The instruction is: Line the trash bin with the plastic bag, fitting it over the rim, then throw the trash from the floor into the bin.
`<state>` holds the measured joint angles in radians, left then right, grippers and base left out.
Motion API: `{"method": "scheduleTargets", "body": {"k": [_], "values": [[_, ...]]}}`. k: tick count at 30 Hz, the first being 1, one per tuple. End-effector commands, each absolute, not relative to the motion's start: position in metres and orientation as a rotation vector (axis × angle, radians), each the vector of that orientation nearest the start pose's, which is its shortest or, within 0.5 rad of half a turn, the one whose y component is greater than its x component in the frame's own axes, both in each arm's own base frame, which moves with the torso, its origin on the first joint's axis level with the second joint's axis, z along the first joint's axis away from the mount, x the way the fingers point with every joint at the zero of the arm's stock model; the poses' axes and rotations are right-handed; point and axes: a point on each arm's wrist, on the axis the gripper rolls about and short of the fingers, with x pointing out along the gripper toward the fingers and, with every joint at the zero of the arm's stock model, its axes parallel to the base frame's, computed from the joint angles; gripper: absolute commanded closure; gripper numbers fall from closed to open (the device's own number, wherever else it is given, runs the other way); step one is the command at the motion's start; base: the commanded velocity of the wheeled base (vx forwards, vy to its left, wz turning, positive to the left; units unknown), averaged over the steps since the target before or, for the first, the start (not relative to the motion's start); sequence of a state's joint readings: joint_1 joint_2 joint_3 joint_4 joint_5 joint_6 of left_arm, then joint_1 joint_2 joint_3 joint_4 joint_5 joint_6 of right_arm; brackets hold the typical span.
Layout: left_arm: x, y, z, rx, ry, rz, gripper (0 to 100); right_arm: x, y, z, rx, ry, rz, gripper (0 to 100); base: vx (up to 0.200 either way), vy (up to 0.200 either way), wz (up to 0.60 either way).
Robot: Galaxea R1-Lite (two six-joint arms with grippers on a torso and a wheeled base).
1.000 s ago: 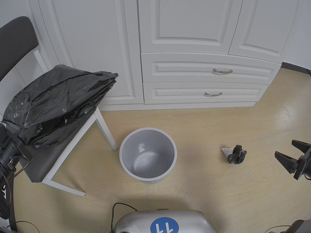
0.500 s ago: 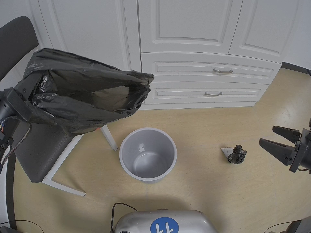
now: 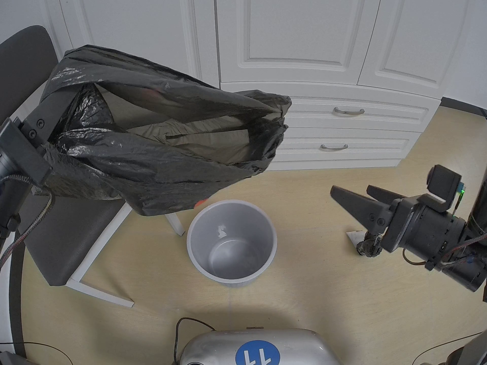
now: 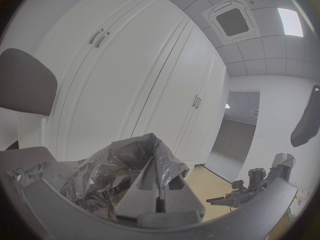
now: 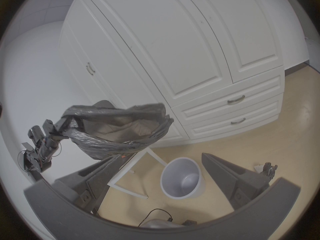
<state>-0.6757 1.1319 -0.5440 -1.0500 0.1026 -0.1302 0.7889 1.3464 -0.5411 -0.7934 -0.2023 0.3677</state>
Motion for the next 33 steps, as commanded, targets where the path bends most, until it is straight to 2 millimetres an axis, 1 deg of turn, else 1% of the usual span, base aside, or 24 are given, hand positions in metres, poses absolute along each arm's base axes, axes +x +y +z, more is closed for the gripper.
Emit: {"method": "scheduleTargets", "body": {"k": [1, 7, 12, 18, 26, 33], "values": [[0.115, -0.093, 0.284, -0.292, -0.408, -0.606, 100, 0.16, 0.159, 0.206, 0.326, 0.168, 0.578, 0, 0.0, 0.0, 0.0], [0.111, -0.095, 0.286, -0.274, -0.422, -0.627, 100, 0.165, 0.154, 0.21, 0.339, 0.153, 0.553, 0, 0.0, 0.0, 0.0], [0.101, -0.097, 0.285, -0.248, -0.44, -0.672, 100, 0.16, 0.154, 0.211, 0.338, 0.152, 0.563, 0, 0.0, 0.0, 0.0], [0.097, -0.098, 0.282, -0.223, -0.437, -0.691, 100, 0.157, 0.155, 0.211, 0.324, 0.149, 0.554, 0, 0.0, 0.0, 0.0], [0.094, -0.101, 0.278, -0.18, -0.44, -0.712, 100, 0.15, 0.147, 0.221, 0.302, 0.096, 0.532, 0, 0.0, 0.0, 0.0], [0.091, -0.103, 0.277, -0.183, -0.438, -0.734, 100, 0.146, 0.149, 0.208, 0.258, 0.166, 0.536, 0, 0.0, 0.0, 0.0]]}}
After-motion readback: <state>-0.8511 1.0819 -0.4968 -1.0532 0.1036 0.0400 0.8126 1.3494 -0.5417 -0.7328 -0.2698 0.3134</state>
